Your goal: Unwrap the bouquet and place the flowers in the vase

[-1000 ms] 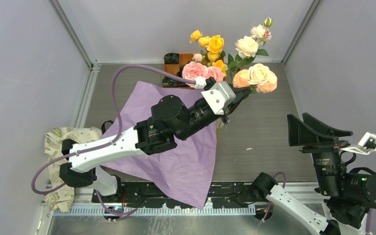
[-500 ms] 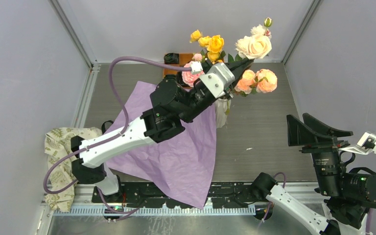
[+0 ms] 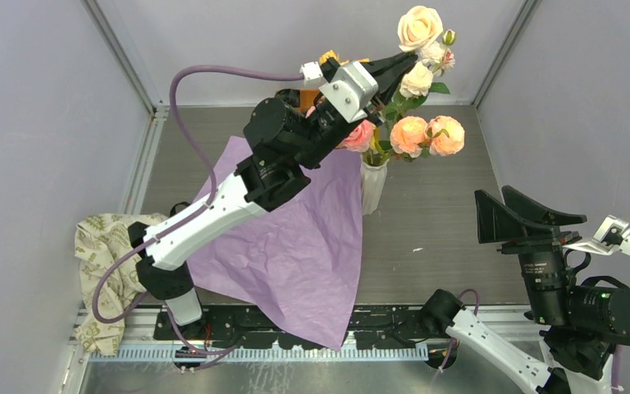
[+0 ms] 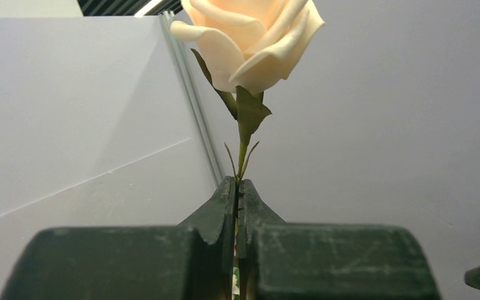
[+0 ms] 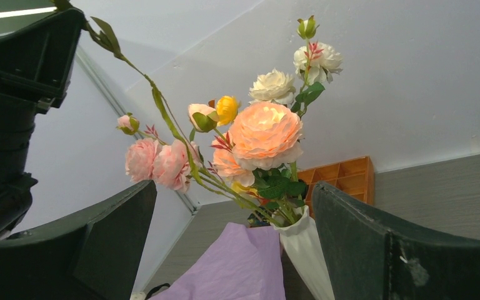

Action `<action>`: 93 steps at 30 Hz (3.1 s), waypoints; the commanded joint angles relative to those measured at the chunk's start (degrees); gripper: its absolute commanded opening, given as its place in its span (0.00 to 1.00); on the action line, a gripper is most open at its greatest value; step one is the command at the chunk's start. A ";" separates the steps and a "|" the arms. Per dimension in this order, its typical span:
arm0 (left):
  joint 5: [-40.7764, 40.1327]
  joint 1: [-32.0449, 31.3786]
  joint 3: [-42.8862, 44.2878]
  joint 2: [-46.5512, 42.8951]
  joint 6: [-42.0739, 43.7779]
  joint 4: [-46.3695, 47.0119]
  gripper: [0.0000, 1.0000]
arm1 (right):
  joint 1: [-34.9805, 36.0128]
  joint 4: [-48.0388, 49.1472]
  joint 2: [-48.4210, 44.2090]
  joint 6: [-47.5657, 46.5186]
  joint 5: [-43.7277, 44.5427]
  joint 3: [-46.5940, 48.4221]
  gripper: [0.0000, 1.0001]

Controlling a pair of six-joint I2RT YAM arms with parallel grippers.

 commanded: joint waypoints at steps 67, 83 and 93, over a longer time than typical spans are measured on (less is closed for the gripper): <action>4.23 2.19 -10.85 6.16 15.67 22.34 0.05 | -0.04 7.37 12.09 -2.74 -4.04 2.38 0.99; -11.51 2.31 -27.31 -3.61 -1.83 23.39 0.04 | -0.04 8.45 11.15 -0.79 -5.37 0.41 0.99; -19.11 3.07 -25.12 -1.56 -6.73 17.05 0.04 | -0.03 8.12 8.79 0.63 -6.08 -0.72 0.99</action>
